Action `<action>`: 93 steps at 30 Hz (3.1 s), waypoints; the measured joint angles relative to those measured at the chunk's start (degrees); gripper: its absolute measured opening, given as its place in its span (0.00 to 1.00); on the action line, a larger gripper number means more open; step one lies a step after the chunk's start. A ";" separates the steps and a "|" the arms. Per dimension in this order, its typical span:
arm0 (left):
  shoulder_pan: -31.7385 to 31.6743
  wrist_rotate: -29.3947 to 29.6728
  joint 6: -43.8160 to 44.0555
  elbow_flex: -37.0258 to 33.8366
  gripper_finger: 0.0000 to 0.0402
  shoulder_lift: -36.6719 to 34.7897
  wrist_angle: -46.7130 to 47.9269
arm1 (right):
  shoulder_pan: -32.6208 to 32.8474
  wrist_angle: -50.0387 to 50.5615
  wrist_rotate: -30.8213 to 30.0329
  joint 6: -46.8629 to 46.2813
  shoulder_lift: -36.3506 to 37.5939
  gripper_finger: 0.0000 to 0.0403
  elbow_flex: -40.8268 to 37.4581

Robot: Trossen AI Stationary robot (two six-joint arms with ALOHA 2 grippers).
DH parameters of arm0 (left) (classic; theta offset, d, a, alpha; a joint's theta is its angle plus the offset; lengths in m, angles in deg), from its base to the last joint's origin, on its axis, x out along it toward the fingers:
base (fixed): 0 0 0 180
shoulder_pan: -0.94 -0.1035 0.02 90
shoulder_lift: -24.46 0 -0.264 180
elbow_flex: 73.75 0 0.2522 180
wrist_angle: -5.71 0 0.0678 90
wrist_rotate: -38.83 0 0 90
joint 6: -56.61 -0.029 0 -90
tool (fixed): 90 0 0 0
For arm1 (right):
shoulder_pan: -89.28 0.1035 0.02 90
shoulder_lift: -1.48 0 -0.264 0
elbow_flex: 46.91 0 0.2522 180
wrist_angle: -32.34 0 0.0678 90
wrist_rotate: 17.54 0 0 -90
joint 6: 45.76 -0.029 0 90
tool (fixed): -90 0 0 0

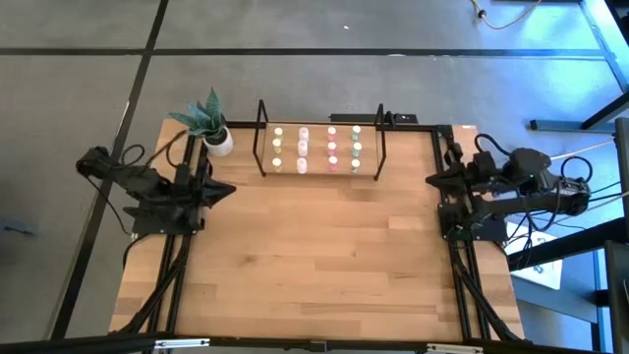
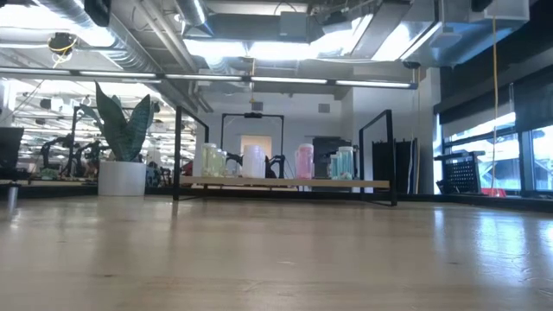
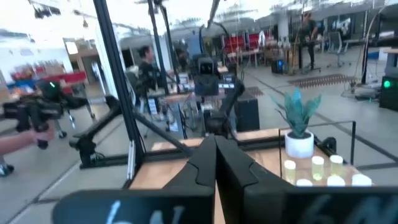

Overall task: Pick and place medicine bottles onto shelf by color
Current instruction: Return to Home Position

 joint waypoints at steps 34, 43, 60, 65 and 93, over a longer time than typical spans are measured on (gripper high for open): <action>-2.14 0.16 1.07 -19.95 0.00 -18.13 -5.55 | -0.02 -17.41 2.08 -2.36 18.53 0.01 -27.33; -2.14 0.54 2.23 -25.66 0.00 -18.06 -7.47 | -0.02 -29.90 2.49 -2.56 18.53 0.01 -40.13; -2.14 6.33 -2.07 -25.66 0.00 -18.02 -5.25 | -0.15 -20.22 -6.17 -4.04 18.33 0.01 -40.53; -2.14 6.37 -1.99 -25.66 0.00 -18.02 -5.25 | -0.15 -19.76 -6.17 -4.01 18.33 0.01 -40.53; -2.13 6.40 -1.94 -25.66 0.00 -18.02 -5.25 | -0.17 -19.75 -6.17 -4.02 18.33 0.05 -40.53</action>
